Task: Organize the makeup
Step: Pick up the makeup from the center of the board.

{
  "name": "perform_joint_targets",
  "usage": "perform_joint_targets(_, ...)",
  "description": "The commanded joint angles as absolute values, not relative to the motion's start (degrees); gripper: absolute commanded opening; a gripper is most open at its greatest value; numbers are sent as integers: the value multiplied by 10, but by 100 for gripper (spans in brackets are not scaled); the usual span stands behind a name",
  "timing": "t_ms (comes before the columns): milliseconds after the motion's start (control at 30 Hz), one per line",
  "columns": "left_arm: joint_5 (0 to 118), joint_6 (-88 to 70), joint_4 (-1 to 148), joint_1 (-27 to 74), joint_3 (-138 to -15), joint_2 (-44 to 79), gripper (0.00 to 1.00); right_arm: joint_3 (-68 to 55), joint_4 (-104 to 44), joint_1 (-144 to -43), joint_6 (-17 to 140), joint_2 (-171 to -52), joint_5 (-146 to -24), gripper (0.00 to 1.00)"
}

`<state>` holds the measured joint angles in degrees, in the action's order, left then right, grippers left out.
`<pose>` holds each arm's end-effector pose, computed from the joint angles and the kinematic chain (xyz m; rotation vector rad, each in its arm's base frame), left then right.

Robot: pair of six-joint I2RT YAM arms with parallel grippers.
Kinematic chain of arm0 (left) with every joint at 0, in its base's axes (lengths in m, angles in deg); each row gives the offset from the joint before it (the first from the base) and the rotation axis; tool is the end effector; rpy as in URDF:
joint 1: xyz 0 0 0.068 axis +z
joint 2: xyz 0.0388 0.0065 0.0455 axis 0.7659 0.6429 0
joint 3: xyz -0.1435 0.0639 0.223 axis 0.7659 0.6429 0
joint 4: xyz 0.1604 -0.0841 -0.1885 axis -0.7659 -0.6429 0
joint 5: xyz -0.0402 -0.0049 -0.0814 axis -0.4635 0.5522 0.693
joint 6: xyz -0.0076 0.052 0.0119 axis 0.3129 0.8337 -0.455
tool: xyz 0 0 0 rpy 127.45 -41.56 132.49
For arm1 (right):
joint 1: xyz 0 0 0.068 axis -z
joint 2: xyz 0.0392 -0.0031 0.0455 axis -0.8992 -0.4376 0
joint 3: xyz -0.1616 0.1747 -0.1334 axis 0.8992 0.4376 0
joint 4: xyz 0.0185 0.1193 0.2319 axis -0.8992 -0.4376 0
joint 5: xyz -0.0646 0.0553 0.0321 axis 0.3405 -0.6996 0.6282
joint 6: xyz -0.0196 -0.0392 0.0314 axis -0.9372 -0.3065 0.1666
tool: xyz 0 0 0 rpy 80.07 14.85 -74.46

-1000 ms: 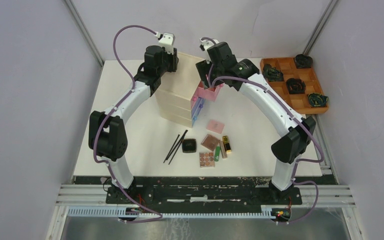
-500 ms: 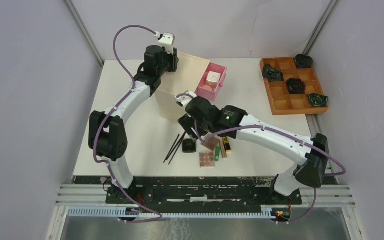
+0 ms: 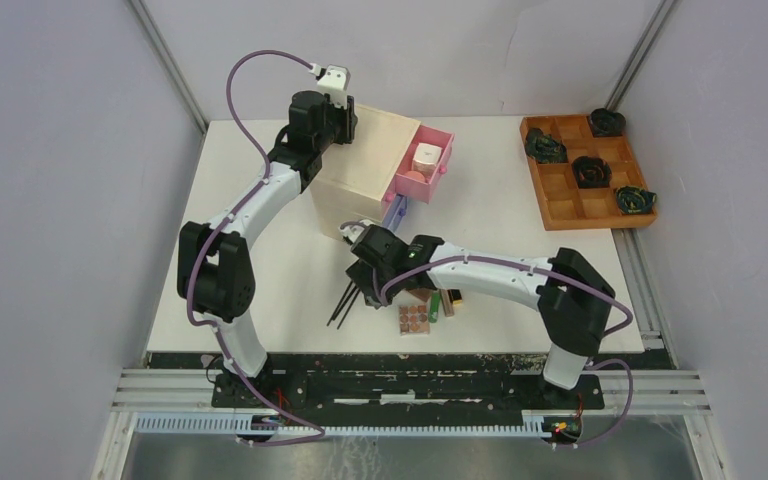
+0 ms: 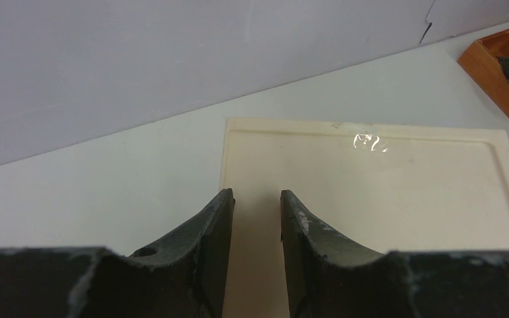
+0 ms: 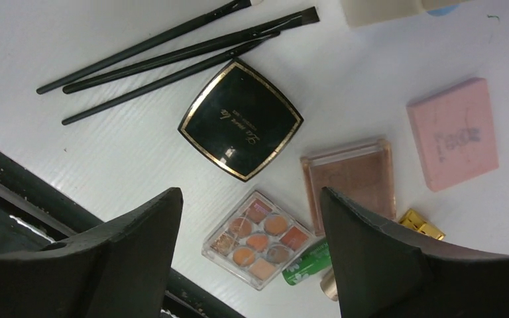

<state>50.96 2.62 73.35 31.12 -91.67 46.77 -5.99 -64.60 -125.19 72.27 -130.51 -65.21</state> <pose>0.4191 -0.1434 0.3244 0.2993 1.8255 -0.2354 0.1842 0.3185 0.2293 -0.8927 2.4399 0.2200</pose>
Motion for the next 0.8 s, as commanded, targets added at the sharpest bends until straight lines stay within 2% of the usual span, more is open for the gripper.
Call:
perform_joint_targets(0, 466, 46, 492, 326, -859, 537, 41, -79, -586, -1256, 751, -1336, -659, 83)
perform_joint_targets(200, 465, 47, 491, 326, -858, 534, 41, -89, -567, -1255, 790, -1383, -655, 86)
perform_joint_targets(300, 465, 48, 491, 326, -857, 533, 41, -98, -575, -1255, 798, -1399, -633, 95)
perform_joint_targets(767, 468, 49, 490, 326, -858, 535, 41, -128, -603, -1256, 884, -1441, -560, 97)
